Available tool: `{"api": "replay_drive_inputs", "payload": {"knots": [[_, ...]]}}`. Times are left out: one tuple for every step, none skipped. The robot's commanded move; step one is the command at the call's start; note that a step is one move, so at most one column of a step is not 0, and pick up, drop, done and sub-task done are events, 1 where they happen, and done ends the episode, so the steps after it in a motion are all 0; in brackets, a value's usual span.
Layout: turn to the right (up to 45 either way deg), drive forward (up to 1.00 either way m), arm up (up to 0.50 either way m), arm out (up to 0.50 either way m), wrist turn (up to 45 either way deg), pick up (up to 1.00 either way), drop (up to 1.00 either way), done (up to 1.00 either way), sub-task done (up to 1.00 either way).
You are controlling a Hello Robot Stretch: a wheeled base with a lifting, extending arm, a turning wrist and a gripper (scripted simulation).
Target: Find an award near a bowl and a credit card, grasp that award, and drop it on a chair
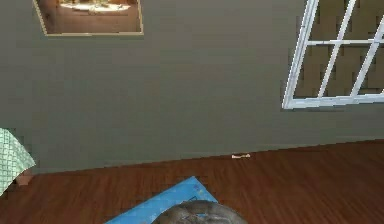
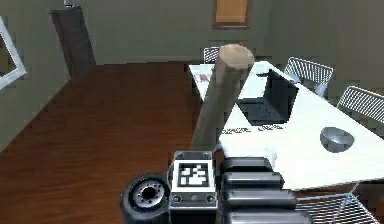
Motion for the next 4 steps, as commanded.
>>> {"api": "replay_drive_inputs", "payload": {"knots": [[42.0, 0.00, 0.00, 0.00, 0.0, 0.00, 0.00, 0.00, 0.00], [0.0, 0.00, 0.00, 0.48, 0.0, 0.00, 0.00, 0.00, 0.00], [0.0, 0.00, 0.00, 0.00, 45.0, 0.00, 0.00, 0.00, 0.00], [0.0, 0.00, 0.00, 0.00, 45.0, 0.00, 0.00, 0.00, 0.00]]}}
